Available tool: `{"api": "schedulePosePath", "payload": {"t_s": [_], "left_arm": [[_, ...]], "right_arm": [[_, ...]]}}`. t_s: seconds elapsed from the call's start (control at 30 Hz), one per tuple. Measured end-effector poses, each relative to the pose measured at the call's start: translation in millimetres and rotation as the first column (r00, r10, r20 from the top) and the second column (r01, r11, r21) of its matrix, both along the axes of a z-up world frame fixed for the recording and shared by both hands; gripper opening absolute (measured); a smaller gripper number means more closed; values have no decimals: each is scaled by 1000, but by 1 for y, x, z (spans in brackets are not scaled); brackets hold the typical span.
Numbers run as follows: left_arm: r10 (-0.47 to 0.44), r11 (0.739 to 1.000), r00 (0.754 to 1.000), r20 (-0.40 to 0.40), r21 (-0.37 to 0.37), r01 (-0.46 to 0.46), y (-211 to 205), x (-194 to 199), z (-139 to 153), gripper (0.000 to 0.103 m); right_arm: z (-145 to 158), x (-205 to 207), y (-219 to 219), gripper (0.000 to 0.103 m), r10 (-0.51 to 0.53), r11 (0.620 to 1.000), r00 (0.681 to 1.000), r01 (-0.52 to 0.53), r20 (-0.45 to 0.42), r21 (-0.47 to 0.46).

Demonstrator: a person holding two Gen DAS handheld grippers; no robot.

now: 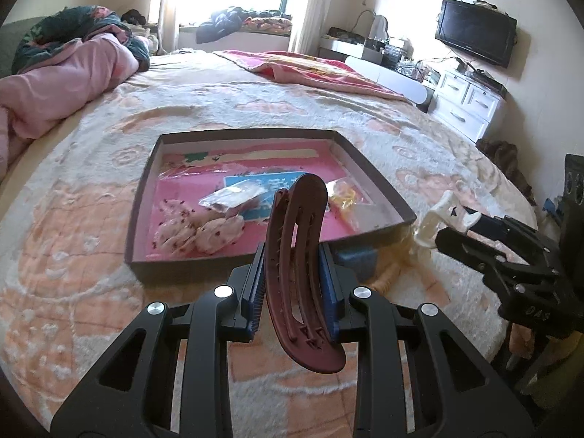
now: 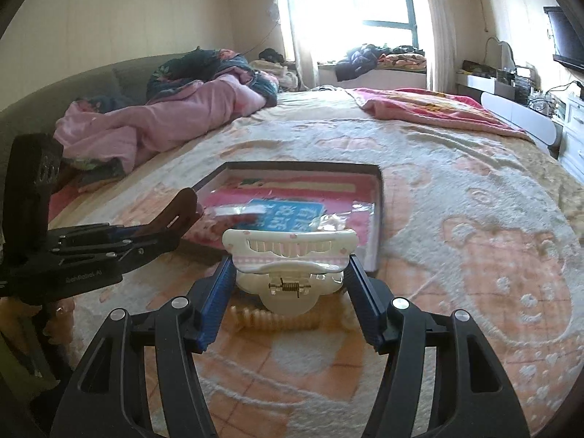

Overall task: Organize jewelry
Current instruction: 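Grasp the maroon hair clip with the left tool while the right tool grasps the white claw clip, then carry both clips over the tray and open both tools to drop them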

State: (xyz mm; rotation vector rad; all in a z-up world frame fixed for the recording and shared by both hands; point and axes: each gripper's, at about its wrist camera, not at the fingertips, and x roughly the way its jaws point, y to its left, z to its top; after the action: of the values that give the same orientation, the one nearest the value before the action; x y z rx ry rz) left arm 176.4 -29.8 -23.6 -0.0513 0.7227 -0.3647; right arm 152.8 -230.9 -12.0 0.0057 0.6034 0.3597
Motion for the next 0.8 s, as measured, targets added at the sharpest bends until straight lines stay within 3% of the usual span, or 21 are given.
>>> {"api": "schedulePosePath", "payload": {"t_s": [0.8], "left_arm": [[28, 1000, 999, -18, 0, -28, -28, 58, -12, 20]], "right_arm": [[5, 73, -27, 59, -88, 995, 996, 89, 23, -39]]}}
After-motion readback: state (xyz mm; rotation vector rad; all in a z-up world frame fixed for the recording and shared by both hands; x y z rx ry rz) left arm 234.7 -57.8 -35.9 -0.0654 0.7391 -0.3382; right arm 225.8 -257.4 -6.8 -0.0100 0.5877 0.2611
